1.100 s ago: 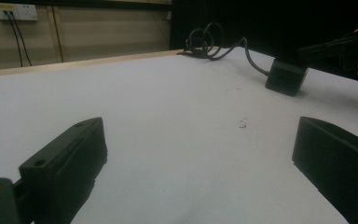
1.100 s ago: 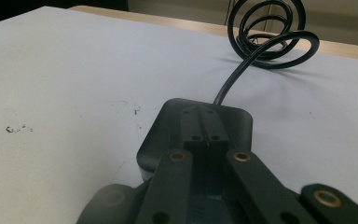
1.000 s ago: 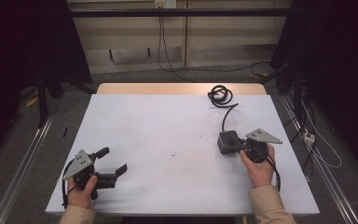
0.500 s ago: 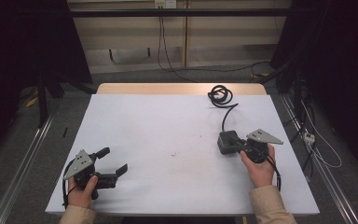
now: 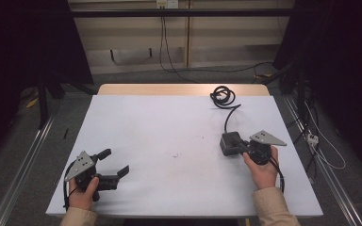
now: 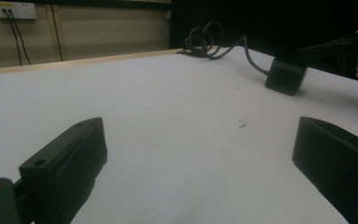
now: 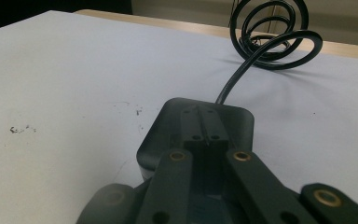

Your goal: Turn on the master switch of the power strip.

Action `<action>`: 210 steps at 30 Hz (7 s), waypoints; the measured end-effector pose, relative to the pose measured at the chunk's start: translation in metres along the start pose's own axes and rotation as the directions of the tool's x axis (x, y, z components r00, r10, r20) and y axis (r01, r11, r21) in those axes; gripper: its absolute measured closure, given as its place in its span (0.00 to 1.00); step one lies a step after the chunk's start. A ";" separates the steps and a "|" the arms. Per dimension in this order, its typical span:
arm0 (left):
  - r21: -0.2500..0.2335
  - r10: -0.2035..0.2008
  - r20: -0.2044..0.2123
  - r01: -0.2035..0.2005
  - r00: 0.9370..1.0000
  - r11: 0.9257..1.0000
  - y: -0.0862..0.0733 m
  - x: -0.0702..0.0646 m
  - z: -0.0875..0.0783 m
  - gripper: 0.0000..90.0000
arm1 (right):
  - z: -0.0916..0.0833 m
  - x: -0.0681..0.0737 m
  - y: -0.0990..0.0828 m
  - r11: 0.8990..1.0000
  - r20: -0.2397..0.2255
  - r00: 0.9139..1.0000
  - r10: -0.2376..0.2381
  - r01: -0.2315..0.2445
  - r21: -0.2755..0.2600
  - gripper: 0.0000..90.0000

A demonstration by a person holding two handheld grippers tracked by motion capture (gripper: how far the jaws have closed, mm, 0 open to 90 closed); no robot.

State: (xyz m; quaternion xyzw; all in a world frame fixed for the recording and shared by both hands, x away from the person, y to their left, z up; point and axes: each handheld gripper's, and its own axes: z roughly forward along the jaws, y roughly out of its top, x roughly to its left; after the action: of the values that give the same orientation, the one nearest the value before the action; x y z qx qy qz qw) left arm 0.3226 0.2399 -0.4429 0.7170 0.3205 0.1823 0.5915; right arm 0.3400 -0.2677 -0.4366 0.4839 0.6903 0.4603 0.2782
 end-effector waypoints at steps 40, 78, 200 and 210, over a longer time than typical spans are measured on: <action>-0.004 0.000 -0.006 0.000 1.000 1.000 0.000 0.000 -0.001 0.03 | 0.000 0.000 -0.001 1.000 0.003 1.000 -0.003 0.003 -0.003 1.00; -0.005 0.001 -0.007 -0.001 1.000 1.000 0.000 0.001 -0.001 0.03 | 0.000 0.001 -0.001 1.000 0.006 1.000 0.001 -0.001 -0.001 1.00; -0.011 -0.012 -0.016 0.011 1.000 1.000 0.000 0.002 -0.004 0.03 | -0.052 0.015 -0.033 0.999 -0.101 0.995 -0.004 0.000 -0.042 0.11; -0.010 -0.015 -0.016 0.015 1.000 1.000 -0.001 0.002 -0.003 0.03 | -0.056 0.011 -0.035 0.999 -0.095 0.995 -0.008 0.004 -0.044 0.11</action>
State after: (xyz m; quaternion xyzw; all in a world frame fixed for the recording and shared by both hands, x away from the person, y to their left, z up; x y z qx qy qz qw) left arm 0.3219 0.2440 -0.4428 0.7101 0.3296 0.1852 0.5940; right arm 0.2748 -0.2815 -0.4445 0.4533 0.6939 0.4970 0.2568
